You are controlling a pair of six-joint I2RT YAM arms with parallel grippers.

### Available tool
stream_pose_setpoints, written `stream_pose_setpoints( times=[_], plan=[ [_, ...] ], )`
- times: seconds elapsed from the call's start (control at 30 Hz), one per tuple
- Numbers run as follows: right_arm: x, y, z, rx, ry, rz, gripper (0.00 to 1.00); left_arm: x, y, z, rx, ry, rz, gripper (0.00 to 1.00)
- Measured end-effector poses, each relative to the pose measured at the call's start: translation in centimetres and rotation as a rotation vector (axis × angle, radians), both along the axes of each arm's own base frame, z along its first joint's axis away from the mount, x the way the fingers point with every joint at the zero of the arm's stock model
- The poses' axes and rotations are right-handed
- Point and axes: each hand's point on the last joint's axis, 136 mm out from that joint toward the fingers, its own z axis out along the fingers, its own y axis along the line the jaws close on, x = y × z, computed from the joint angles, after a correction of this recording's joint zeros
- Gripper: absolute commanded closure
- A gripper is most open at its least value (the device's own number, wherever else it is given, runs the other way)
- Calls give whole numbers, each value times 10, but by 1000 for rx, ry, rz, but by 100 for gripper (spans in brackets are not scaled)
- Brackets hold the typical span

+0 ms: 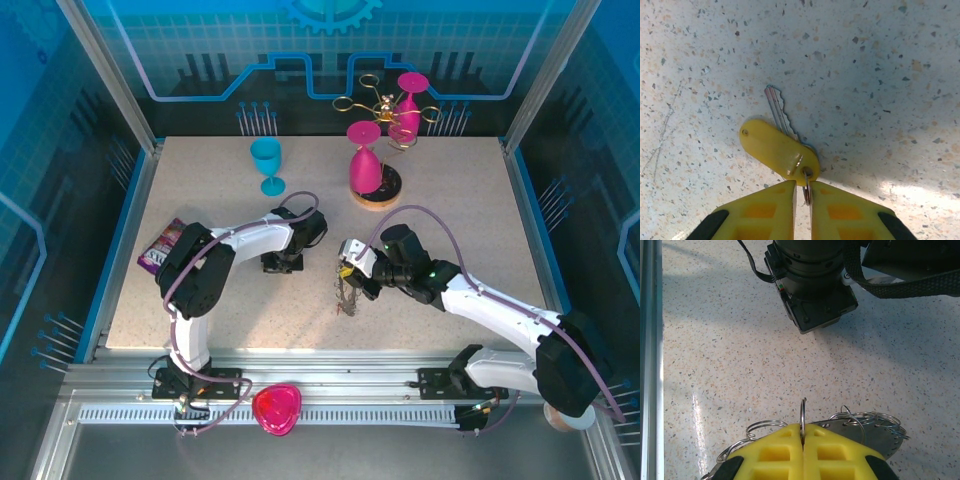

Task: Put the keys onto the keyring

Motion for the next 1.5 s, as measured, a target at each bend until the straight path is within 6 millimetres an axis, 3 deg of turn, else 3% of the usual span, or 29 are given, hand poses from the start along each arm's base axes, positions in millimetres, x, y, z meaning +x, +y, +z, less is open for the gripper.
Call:
stream_pose_setpoints(
  times=[0.4,1.5],
  plan=[
    [0,0,0,0,0,0,100,-1,1,-8,13,17,0,86],
    [-1,0,0,0,4,3,100,1,1,-2,26,-8,-9,91]
  ],
)
